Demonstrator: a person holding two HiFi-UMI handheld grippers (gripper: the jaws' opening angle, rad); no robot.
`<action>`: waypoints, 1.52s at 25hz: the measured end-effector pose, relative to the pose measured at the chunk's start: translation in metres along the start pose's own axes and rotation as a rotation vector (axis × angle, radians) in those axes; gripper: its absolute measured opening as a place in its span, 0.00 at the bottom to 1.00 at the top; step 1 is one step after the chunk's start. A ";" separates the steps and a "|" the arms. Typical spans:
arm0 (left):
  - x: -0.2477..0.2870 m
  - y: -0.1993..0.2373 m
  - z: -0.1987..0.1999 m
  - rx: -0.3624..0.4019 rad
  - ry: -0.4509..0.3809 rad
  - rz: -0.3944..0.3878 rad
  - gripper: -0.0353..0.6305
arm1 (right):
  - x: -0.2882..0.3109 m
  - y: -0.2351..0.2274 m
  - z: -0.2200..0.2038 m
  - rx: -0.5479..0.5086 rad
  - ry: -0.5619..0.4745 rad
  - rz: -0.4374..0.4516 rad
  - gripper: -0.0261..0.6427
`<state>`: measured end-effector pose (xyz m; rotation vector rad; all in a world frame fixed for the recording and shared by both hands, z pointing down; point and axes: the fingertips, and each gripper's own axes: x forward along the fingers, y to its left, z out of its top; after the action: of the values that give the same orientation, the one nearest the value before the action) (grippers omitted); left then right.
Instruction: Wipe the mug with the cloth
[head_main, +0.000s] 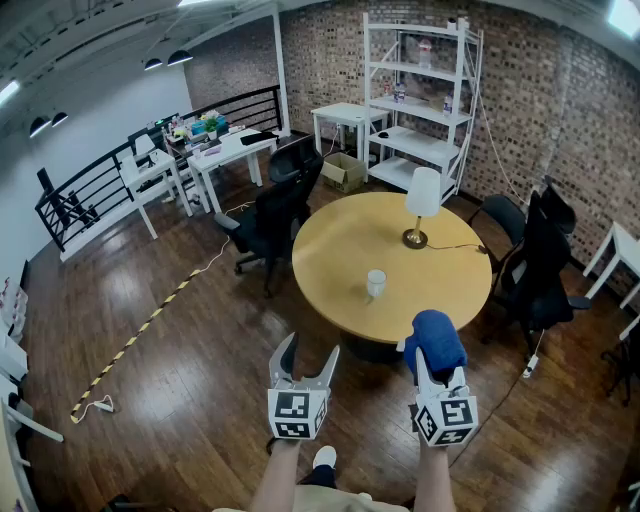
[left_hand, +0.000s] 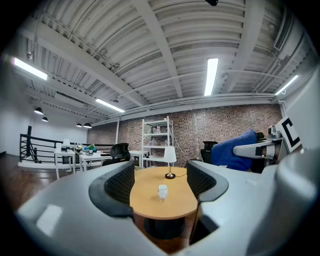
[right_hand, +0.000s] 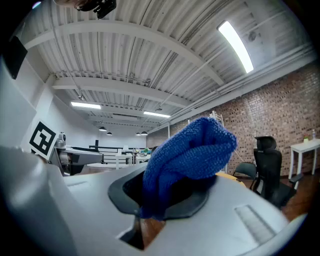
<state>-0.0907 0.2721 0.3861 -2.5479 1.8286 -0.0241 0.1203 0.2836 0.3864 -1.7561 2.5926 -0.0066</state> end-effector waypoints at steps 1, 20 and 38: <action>0.011 0.007 0.004 0.005 -0.005 -0.013 0.51 | 0.012 0.001 0.003 0.000 -0.003 -0.006 0.14; 0.196 0.071 0.000 -0.126 -0.079 -0.188 0.48 | 0.159 -0.069 -0.011 0.051 0.038 -0.151 0.14; 0.402 0.084 -0.030 -0.119 0.011 0.032 0.47 | 0.383 -0.223 -0.036 0.107 0.067 0.153 0.14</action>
<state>-0.0418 -0.1351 0.4184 -2.6000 1.9312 0.0734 0.1849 -0.1552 0.4220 -1.5462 2.7101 -0.2024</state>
